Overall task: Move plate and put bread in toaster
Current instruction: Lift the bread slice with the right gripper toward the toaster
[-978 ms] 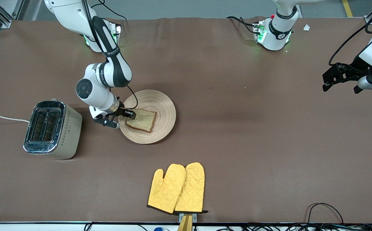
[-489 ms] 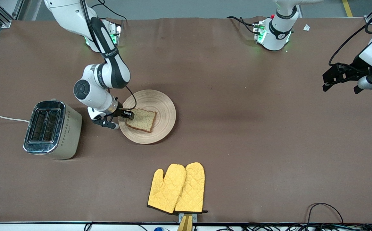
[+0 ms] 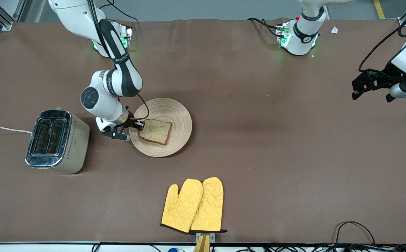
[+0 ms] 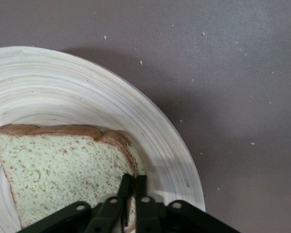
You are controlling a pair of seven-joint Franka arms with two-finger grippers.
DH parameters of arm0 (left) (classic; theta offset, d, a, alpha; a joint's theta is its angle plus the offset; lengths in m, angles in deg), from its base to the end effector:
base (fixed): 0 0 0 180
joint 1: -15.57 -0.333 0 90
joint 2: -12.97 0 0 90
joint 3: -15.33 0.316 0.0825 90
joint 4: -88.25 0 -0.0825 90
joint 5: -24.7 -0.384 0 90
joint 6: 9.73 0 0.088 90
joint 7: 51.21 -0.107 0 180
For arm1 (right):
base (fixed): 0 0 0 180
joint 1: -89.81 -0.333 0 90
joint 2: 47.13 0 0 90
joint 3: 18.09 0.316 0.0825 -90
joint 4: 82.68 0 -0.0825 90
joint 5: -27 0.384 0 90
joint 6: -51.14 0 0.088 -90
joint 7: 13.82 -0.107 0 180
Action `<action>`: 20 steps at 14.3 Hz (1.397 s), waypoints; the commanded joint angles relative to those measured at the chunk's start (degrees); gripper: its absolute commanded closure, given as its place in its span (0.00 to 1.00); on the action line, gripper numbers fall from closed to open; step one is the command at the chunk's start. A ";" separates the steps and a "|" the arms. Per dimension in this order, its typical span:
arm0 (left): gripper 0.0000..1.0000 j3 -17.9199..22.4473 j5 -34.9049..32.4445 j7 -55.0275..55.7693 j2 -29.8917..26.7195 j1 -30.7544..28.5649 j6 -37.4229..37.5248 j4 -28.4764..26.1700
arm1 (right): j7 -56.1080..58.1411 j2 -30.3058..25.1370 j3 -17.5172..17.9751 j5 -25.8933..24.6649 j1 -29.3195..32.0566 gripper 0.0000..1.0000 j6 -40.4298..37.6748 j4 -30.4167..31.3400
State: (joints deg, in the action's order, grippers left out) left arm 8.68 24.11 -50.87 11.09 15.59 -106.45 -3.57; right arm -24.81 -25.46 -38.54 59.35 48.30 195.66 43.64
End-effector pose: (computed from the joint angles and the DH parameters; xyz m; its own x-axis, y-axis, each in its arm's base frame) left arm 0.5523 -0.0647 0.6385 0.9868 -0.1110 0.1179 -0.1102 -0.9938 -0.0134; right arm 0.5160 0.1905 0.2150 0.9626 -0.2574 -0.0847 -0.2685 -0.9483 -0.1690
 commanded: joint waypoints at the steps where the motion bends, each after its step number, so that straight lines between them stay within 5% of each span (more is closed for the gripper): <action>1: 0.00 0.58 0.68 -0.52 -0.50 0.24 -0.66 -0.65 | 1.58 1.01 0.42 1.14 0.12 1.00 0.94 -0.91; 7: 0.00 0.67 0.68 -0.52 -0.50 0.15 -0.66 -0.73 | 3.61 0.22 -1.59 -1.92 0.30 1.00 -9.58 -5.38; 9: 0.00 0.67 0.68 -0.52 -0.24 0.15 -0.66 -0.65 | 2.38 -1.97 -6.24 -11.04 0.21 1.00 -19.57 -10.28; 13: 0.00 0.76 0.68 -0.52 -0.15 0.15 -0.66 -0.65 | 0.53 -1.98 -12.32 -26.76 0.47 1.00 -47.70 -29.52; 20: 0.00 0.93 0.68 -0.78 -0.15 0.15 -0.84 -0.56 | -0.09 -2.07 -14.26 -49.37 0.56 1.00 -58.56 -39.40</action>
State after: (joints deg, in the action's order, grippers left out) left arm 9.04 24.11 -50.87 11.32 15.53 -106.49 -3.78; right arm -23.72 -28.64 -52.54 15.26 49.07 138.20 5.82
